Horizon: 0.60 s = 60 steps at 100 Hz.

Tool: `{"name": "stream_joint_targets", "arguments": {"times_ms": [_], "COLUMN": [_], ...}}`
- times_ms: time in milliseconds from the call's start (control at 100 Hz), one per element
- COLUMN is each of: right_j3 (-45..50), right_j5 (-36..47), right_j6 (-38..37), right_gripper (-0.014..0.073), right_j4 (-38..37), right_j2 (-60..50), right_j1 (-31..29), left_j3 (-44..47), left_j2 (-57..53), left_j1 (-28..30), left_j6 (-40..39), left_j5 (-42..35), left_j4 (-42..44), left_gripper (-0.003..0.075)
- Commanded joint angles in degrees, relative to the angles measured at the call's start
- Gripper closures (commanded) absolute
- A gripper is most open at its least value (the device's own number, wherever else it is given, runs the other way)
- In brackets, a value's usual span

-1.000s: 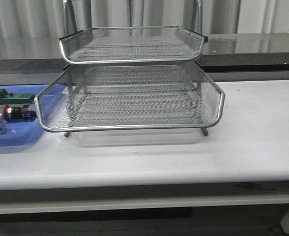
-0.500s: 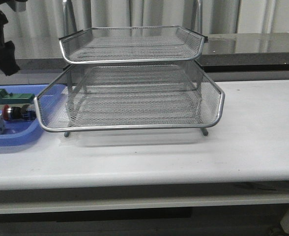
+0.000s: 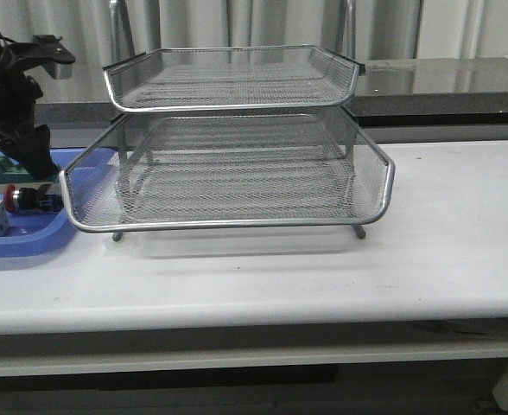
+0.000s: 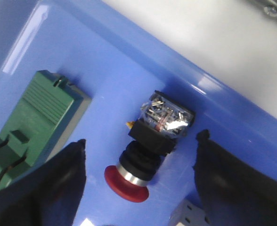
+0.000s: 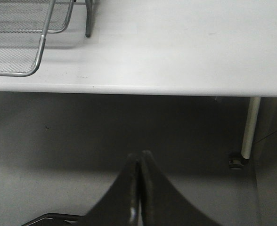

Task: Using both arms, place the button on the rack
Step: 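Lower the left gripper onto the red push button and grasp it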

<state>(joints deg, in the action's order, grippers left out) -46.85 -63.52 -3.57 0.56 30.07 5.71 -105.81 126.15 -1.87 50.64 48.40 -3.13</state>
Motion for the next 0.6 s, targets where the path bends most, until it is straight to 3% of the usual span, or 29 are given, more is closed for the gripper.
{"name": "stream_joint_targets", "arguments": {"times_ms": [0, 590], "right_j3": [-1.84, -1.84], "right_j5": [3.54, 3.37], "right_j6": [0.04, 0.04], "right_gripper": [0.0664, 0.0664], "right_j4": [-0.56, -0.56], "right_j2": [0.42, 0.42], "right_j1": [-0.17, -0.17], "left_j3": [-2.16, -2.72], "left_j2": [-2.51, 2.86], "left_j1": [-0.39, -0.39], "left_j6": [0.3, 0.43], "left_j5": [-2.05, -4.87], "left_j4": [-1.07, -1.07], "left_gripper": [0.0245, 0.0245]}}
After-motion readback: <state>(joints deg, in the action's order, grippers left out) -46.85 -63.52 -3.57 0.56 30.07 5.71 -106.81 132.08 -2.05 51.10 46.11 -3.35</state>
